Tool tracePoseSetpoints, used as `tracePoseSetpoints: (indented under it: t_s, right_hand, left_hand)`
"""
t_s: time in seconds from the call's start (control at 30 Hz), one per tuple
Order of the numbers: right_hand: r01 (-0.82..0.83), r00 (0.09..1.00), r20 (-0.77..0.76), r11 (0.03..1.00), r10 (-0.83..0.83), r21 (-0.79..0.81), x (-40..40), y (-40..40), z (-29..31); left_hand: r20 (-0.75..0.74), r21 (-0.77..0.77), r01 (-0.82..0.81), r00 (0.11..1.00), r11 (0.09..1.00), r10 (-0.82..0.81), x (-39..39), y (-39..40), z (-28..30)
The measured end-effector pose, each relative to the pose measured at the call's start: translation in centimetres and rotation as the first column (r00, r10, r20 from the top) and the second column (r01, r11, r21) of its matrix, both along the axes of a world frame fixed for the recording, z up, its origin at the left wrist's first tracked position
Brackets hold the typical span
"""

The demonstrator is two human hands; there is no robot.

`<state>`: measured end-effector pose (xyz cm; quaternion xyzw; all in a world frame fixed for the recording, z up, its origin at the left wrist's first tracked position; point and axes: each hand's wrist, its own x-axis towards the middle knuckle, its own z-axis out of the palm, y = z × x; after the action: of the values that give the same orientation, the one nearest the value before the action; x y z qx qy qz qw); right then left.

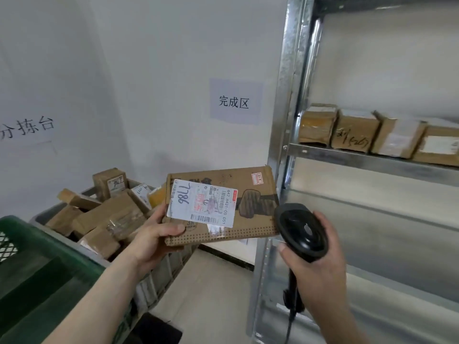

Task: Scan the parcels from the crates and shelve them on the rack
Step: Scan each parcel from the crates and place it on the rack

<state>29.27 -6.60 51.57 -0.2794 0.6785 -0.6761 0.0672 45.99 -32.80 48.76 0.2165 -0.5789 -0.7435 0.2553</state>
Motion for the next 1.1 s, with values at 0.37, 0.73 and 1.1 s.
tracePoseSetpoints:
  t_s: [0.37,0.73,1.1]
  right_hand:
    - [0.355,0.935,0.036,0.930,-0.353,-0.092,0.3,8.0,-1.5]
    - [0.566,0.823,0.031,0.813,-0.568,-0.137,-0.7,16.9,-2.0]
    - [0.696,0.716,0.104,0.694,-0.690,-0.185,-4.6,28.3,-3.1]
  left_hand:
    - [-0.012,0.029,0.310,0.951,0.950,-0.309,-6.5,5.9,-1.9]
    - [-0.006,0.086,0.475,0.880,0.876,-0.476,-13.9,14.0,-1.7]
    - [0.070,0.039,0.621,0.780,0.783,-0.622,-21.0,25.9,-1.1]
